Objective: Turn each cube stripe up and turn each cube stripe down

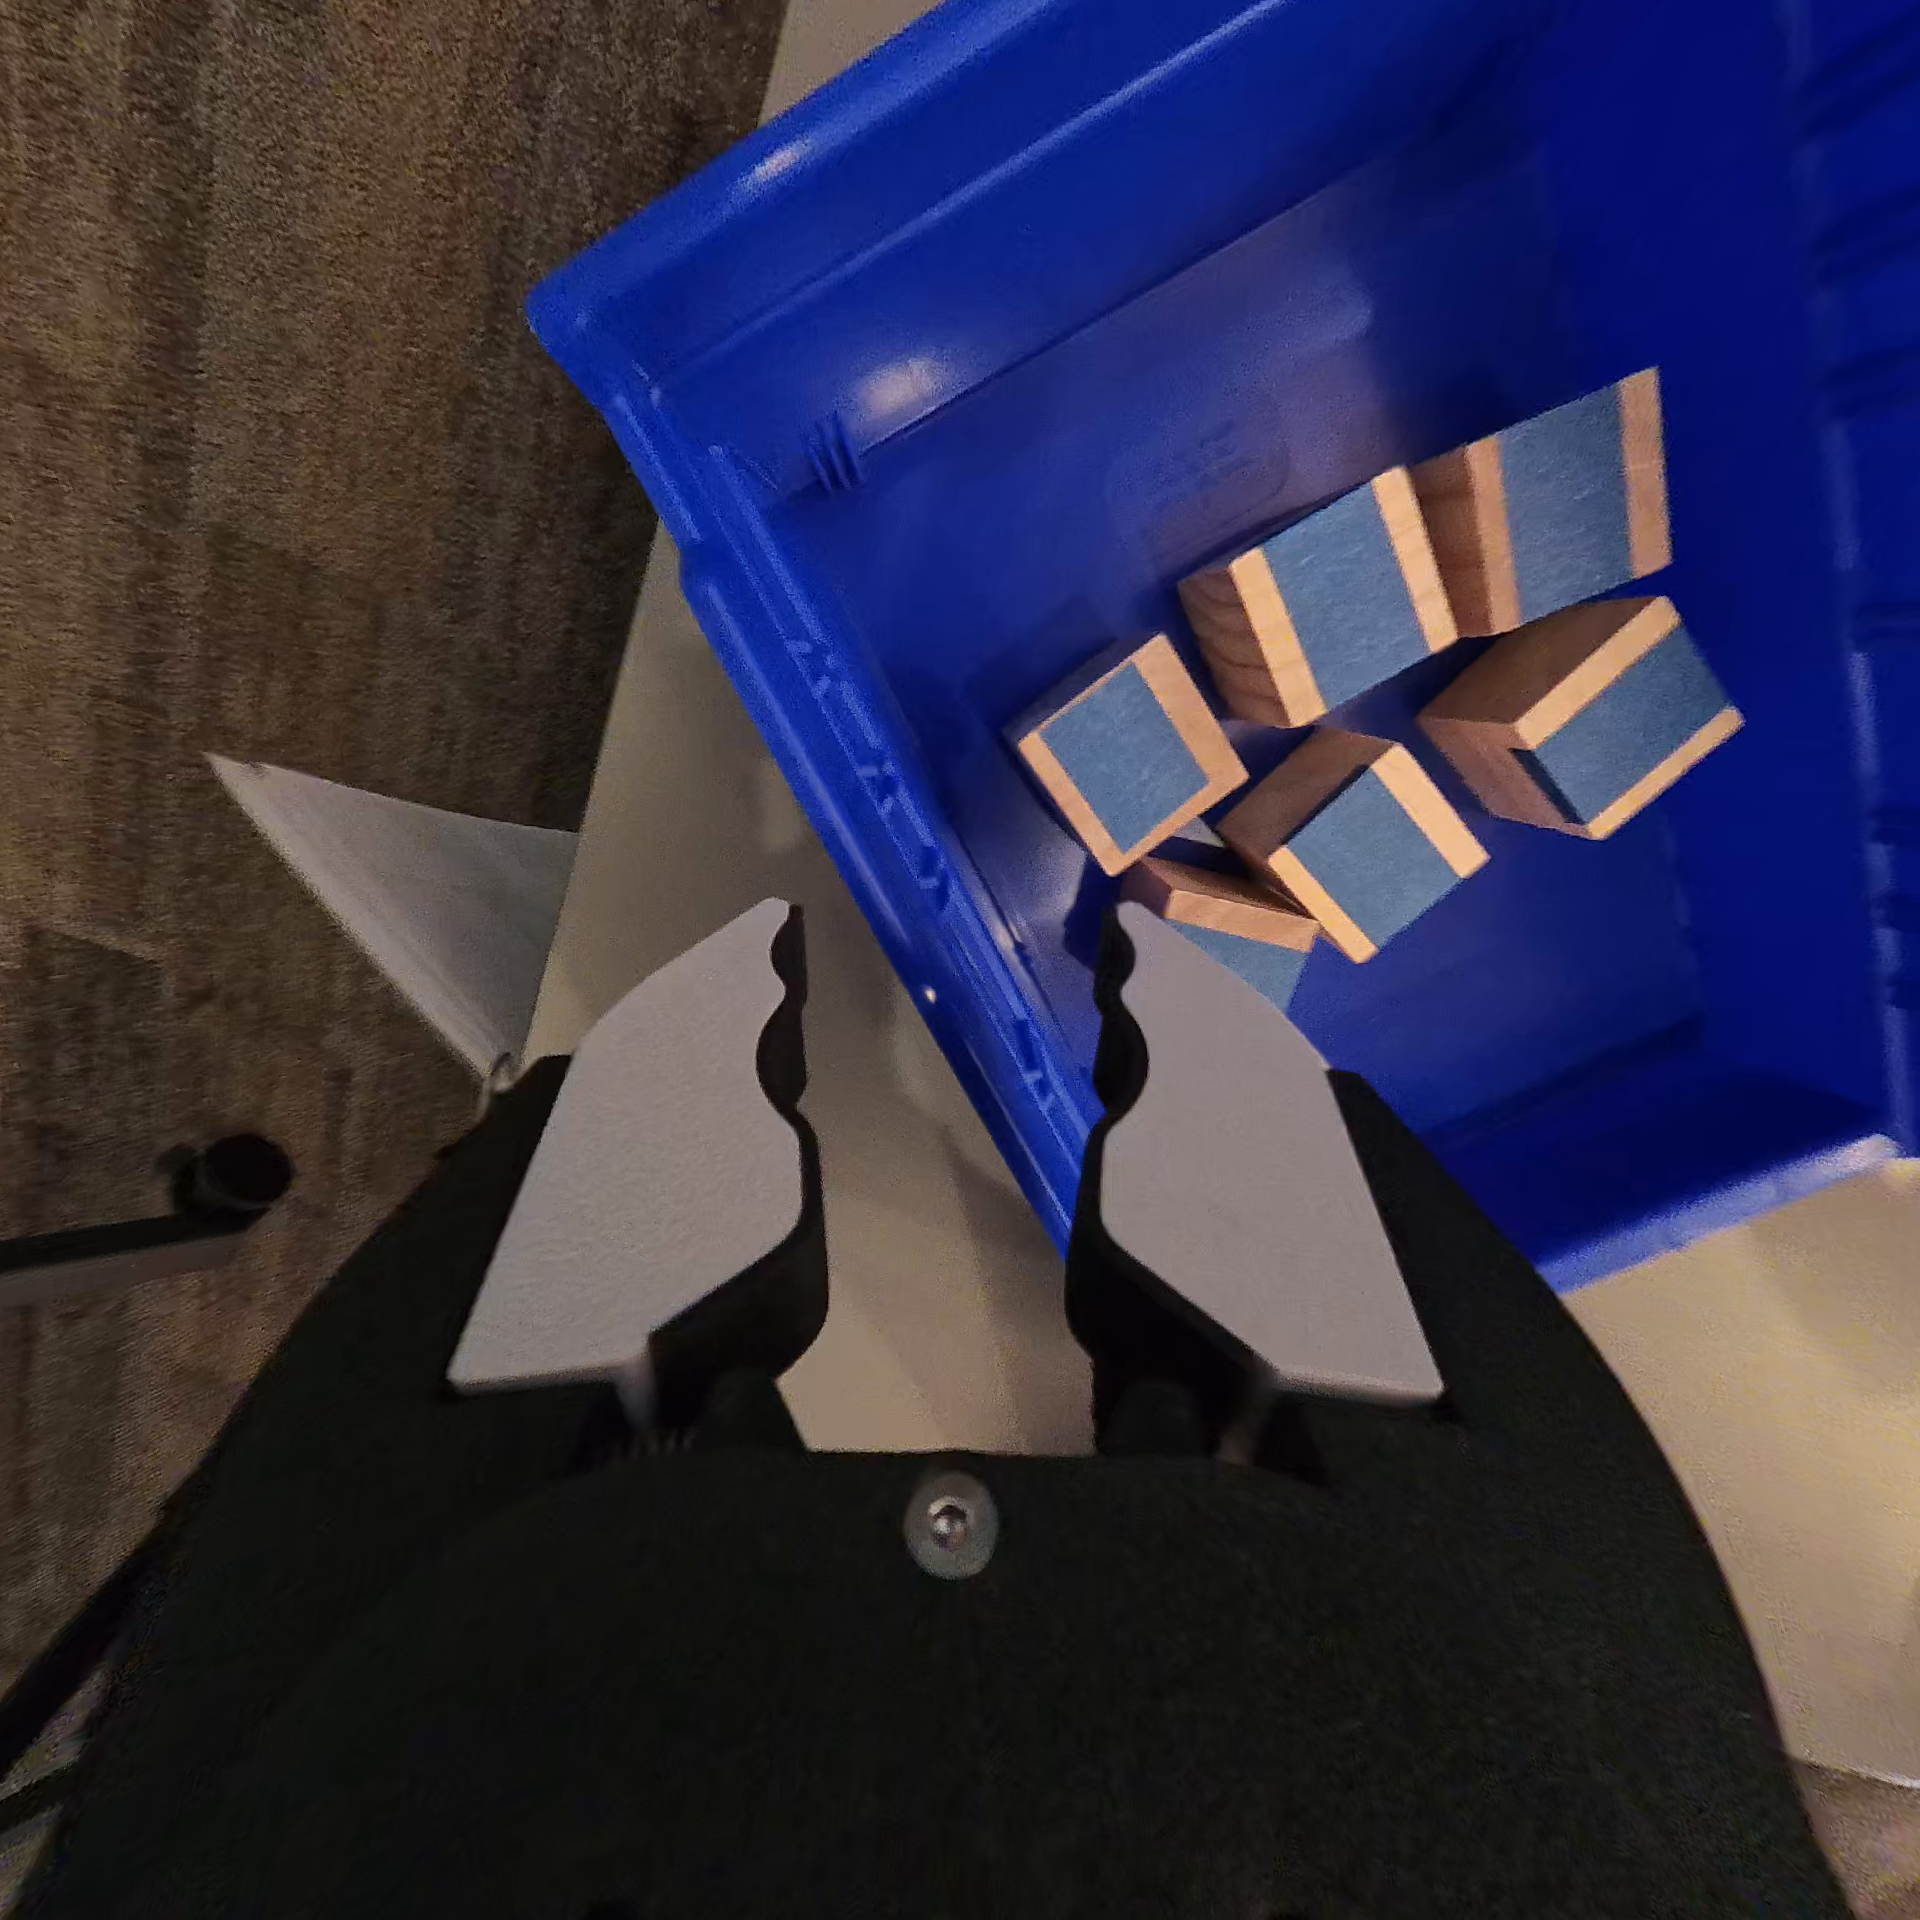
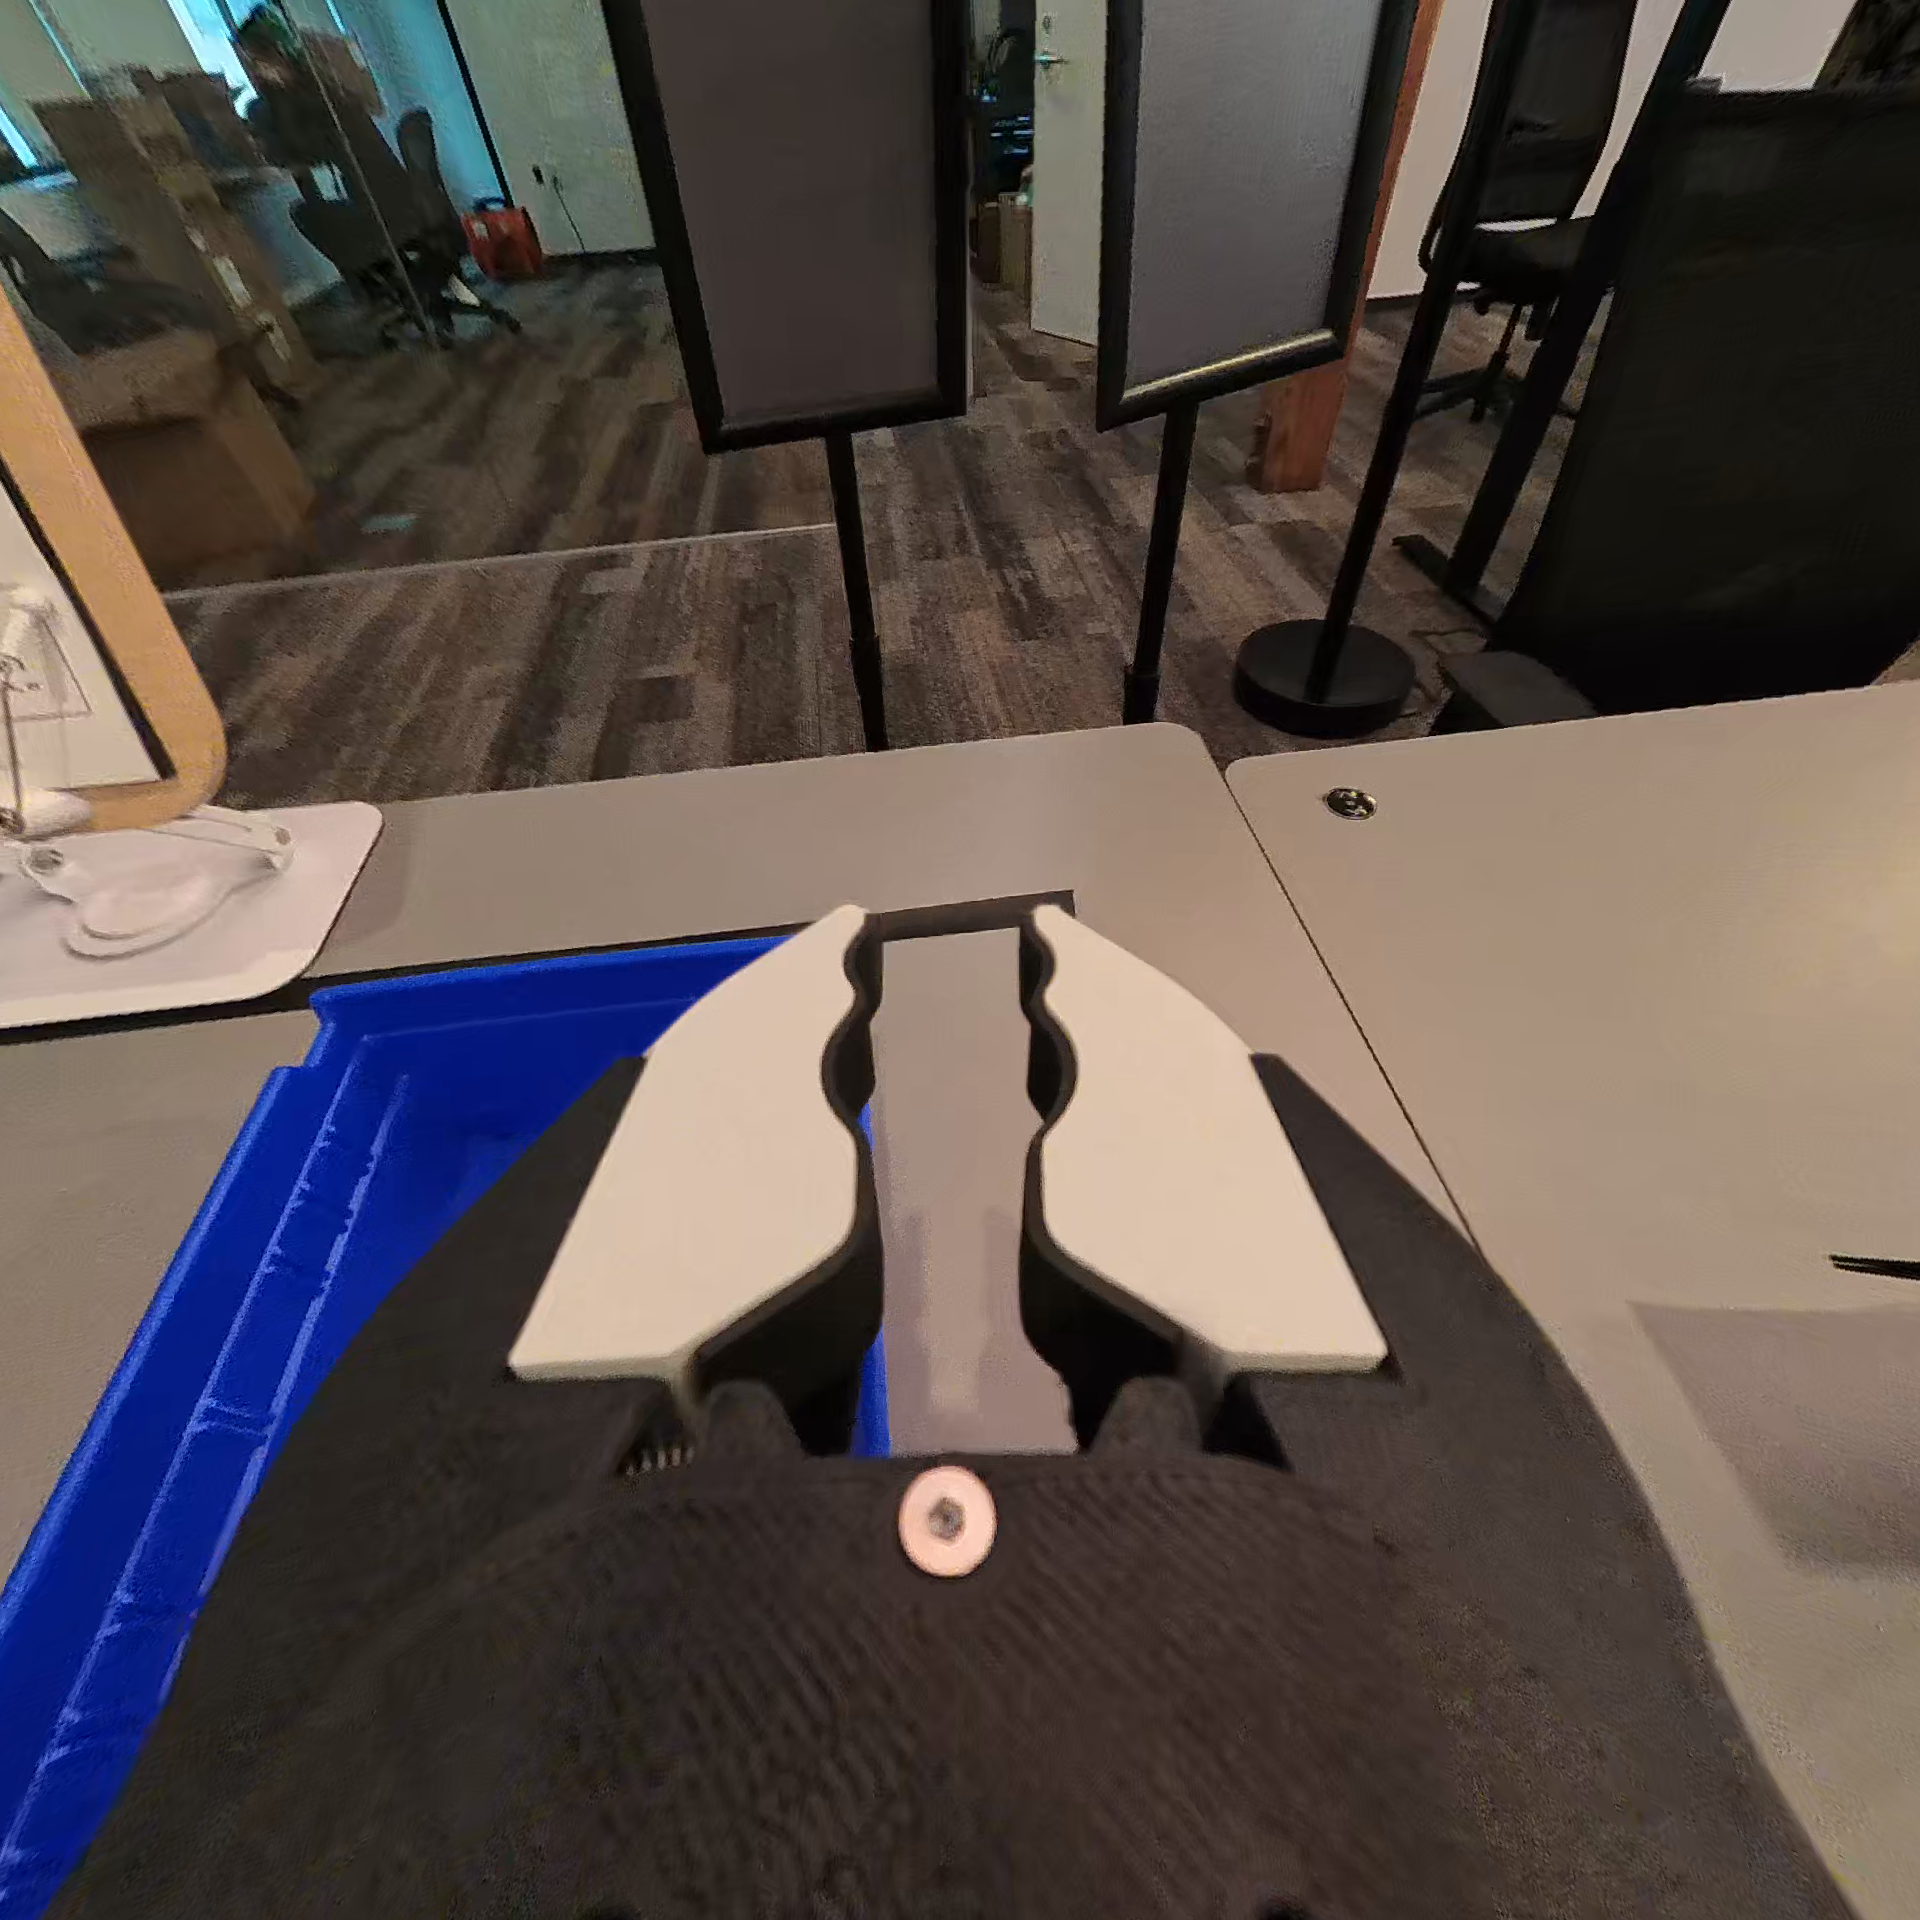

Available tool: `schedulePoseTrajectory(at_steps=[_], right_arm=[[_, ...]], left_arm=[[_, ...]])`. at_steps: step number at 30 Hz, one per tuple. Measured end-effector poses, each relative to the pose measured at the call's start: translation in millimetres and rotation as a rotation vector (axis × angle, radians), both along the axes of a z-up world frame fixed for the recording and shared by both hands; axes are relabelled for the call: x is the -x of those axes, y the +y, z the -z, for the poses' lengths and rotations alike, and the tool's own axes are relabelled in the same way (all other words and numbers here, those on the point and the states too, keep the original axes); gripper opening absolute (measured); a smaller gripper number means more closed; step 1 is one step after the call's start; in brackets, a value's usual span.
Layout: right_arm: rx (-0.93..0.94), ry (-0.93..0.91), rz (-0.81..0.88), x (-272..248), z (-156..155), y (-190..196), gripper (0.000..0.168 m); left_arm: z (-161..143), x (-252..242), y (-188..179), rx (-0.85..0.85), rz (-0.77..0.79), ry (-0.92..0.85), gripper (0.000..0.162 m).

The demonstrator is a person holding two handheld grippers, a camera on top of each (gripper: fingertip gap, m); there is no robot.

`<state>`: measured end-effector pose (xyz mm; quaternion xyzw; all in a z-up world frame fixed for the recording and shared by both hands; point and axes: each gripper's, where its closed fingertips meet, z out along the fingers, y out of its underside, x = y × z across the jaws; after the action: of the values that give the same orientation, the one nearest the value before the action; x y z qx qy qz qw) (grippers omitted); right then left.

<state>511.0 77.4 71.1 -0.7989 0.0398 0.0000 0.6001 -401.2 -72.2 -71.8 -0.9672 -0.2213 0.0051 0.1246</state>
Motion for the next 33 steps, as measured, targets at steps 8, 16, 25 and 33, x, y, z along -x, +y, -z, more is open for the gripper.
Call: schedulePoseTrajectory(at_steps=[8, 16, 25, 33], right_arm=[[0.066, -0.051, -0.061, 21.6, 11.3, 10.1, 0.026], [0.095, -0.063, -0.101, 33.2, 18.2, 15.6, 0.022], [0.143, -0.13, -0.138, 49.9, 27.2, 21.4, 0.021], [0.216, -0.244, -0.15, 59.7, 41.9, 28.2, 0.021]], left_arm=[[29.6, -7.4, -12.6, 0.219, 0.053, -0.018, 0.043], [32.9, -12.9, 1.4, 0.238, 0.108, -0.014, 0.027], [34.1, -47.9, 88.9, 0.062, 0.403, 0.057, 0.011], [34.3, -73.6, 123.0, -0.038, 0.659, 0.098, 0.015]])
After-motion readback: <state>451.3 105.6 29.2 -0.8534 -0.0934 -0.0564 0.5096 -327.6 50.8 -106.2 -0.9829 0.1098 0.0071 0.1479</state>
